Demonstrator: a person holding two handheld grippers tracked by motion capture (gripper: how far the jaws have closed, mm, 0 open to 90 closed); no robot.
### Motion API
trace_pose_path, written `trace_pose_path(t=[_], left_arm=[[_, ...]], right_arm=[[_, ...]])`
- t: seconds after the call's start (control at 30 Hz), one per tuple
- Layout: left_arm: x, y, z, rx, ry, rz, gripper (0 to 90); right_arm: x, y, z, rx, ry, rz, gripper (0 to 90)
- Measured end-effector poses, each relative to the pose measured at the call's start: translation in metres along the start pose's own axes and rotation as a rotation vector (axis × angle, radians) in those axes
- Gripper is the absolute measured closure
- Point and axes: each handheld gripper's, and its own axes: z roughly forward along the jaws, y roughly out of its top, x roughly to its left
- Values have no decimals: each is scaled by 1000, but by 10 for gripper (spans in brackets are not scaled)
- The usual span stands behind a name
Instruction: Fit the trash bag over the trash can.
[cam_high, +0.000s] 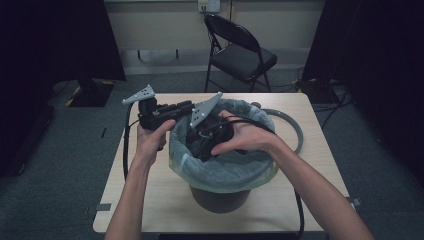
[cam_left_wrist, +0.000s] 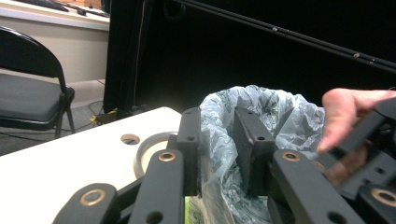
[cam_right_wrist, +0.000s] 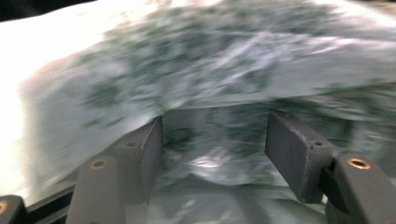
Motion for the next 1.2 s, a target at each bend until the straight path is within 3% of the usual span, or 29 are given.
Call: trace_pose_path(t=[0.1, 0.17, 0.23, 0.3, 0.37, 0.53, 0.7, 0.8, 0.83, 0.9, 1.1, 1.2], left_arm=[[0, -1, -5, 8, -13, 3, 709], [0, 0, -7, 19, -7, -2, 640], [2, 2, -8, 3, 32, -9, 532], [4, 4, -10, -19, 26, -25, 509], [5, 6, -10, -11, 32, -22, 503], [4, 6, -5, 6, 17, -16, 517], [1, 6, -3, 6, 19, -8, 512], [0, 7, -4, 5, 24, -1, 498], [0, 7, -4, 2, 23, -2, 497], [0, 7, -5, 5, 21, -5, 492], [0, 6, -5, 7, 28, -6, 491], [1, 4, -5, 16, 34, -1, 491]], right_arm=[[6, -2, 3, 44, 74, -18, 321], [4, -2, 1, 49, 80, -19, 300], [-2, 1, -6, 15, 47, 9, 282], [-11, 4, -15, -21, -4, 12, 288], [-22, 4, -18, -36, -37, 45, 297], [-41, -3, -6, 66, -144, 71, 301], [-53, -14, 6, 154, -166, 123, 281], [-53, -21, 13, 264, -186, 132, 273], [-52, -21, 14, 278, -180, 130, 272], [-51, -18, 10, 242, -150, 131, 271], [-50, -5, -17, 33, -86, 136, 271], [-51, -4, -32, -7, -87, 109, 305]])
